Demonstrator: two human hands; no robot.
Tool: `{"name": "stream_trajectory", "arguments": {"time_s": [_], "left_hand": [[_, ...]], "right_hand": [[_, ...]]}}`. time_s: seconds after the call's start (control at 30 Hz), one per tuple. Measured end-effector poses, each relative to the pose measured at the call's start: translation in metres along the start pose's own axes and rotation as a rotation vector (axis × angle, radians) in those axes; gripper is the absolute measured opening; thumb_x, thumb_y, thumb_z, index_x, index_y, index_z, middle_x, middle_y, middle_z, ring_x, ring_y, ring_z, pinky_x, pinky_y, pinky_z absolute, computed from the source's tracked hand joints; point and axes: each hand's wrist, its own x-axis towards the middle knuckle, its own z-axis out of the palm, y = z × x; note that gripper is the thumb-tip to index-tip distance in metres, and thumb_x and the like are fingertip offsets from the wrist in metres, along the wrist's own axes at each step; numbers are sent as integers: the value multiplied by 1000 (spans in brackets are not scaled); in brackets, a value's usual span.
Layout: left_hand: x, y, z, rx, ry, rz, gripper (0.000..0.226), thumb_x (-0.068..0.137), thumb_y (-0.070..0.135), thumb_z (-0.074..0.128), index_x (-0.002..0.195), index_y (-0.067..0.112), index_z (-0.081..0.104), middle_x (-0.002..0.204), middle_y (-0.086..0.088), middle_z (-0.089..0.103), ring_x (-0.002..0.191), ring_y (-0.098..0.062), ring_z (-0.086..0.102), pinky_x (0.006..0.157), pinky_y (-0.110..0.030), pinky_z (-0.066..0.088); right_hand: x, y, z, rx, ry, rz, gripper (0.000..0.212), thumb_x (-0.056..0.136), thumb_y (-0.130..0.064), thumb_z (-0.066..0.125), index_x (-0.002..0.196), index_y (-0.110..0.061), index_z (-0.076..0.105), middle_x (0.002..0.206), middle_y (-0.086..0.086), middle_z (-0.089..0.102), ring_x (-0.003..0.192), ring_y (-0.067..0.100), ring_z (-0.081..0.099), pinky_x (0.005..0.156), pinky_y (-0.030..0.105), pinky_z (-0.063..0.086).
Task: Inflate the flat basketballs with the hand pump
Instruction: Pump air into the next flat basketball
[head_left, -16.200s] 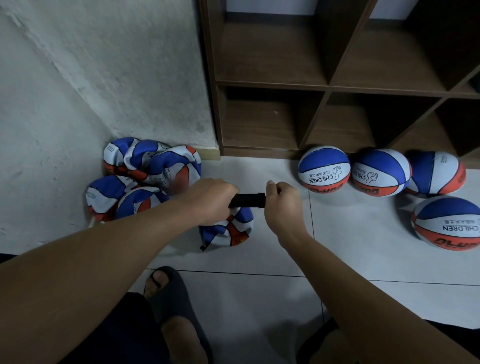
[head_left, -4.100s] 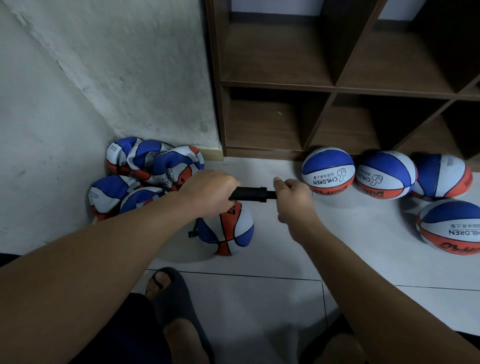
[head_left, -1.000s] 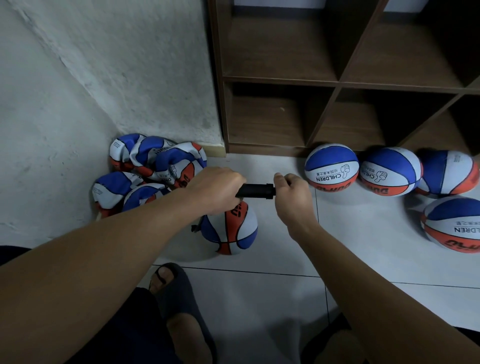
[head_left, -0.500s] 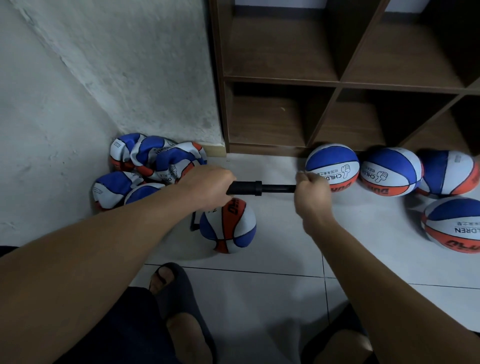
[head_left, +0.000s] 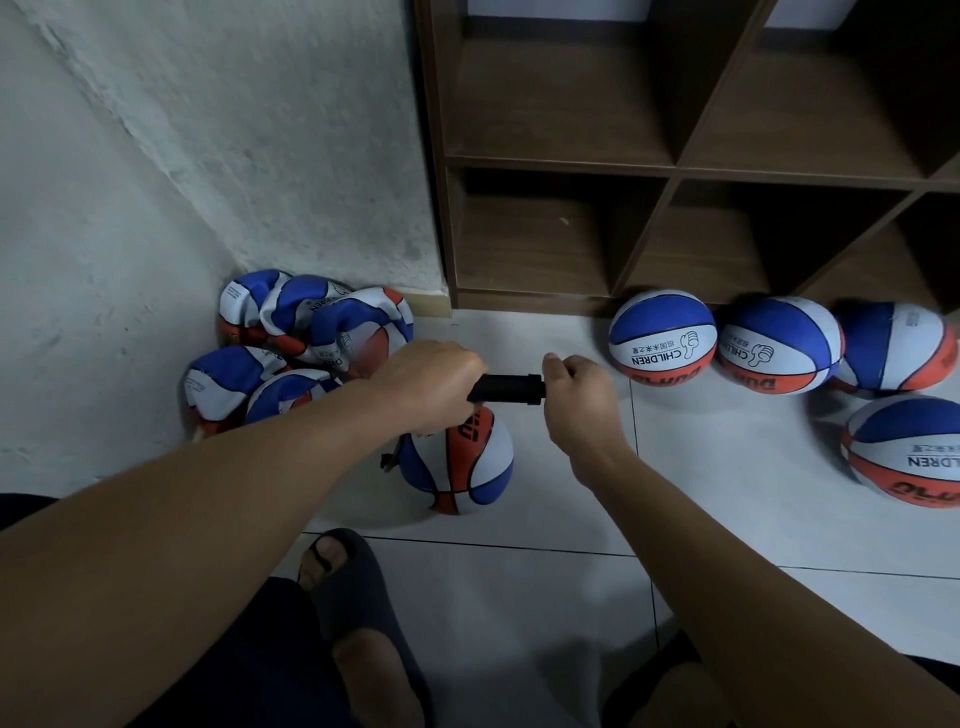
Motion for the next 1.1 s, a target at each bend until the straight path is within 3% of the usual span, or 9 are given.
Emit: {"name": "stream_trajectory", "arguments": {"time_s": [0.13, 0.3, 0.43, 0.57, 0.77, 0.9, 1.1], "left_hand": [[-1, -10, 3, -9, 37, 7, 19, 96, 26, 64, 79, 31, 57, 70, 6, 61, 59, -14, 61, 51, -31, 44], [-3, -36, -5, 28, 49, -100, 24, 97, 29, 62, 74, 29, 54, 68, 5, 61, 58, -14, 60, 53, -32, 43], [-3, -34, 1, 42, 11, -96, 27, 99, 32, 62, 74, 29, 54, 69, 4, 61, 59, -16, 61, 53, -35, 48], [1, -21, 11, 42, -45, -61, 23, 100, 30, 63, 78, 25, 58, 72, 0, 61, 59, -19, 61, 51, -35, 48], [2, -7, 8, 74, -68, 5, 12, 94, 20, 66, 85, 26, 60, 75, 3, 61, 62, -17, 60, 51, -31, 43], [2, 3, 8, 77, -61, 18, 12, 94, 20, 66, 87, 26, 59, 77, 3, 61, 63, -16, 60, 52, -30, 41], [0, -1, 9, 25, -66, 14, 13, 95, 20, 65, 85, 27, 60, 75, 4, 62, 61, -16, 62, 51, -30, 42]], "right_hand": [[4, -2, -13, -24, -12, 12, 38, 111, -41, 49, 96, -10, 63, 72, 5, 55, 65, 20, 52, 60, 36, 45], [28, -4, -56, 15, 151, 55, 30, 106, -33, 55, 88, -11, 64, 78, 6, 54, 74, 27, 50, 66, 43, 48], [29, 7, -55, 50, 136, 109, 20, 108, -27, 53, 107, -9, 63, 89, 4, 54, 76, 24, 46, 66, 39, 43], [15, 14, -26, -13, 101, 80, 31, 108, -35, 48, 93, -12, 61, 79, 9, 57, 73, 29, 55, 67, 47, 48], [-2, 13, 3, -19, -4, 49, 40, 113, -35, 43, 90, -7, 60, 70, 5, 53, 62, 20, 48, 57, 35, 38], [-2, 13, 4, 20, -34, 74, 39, 112, -34, 44, 84, -10, 56, 70, 4, 50, 62, 21, 46, 59, 37, 39], [-1, 9, -1, -20, -62, 78, 38, 112, -38, 46, 89, -11, 60, 69, 3, 51, 60, 18, 47, 55, 33, 40]]}}
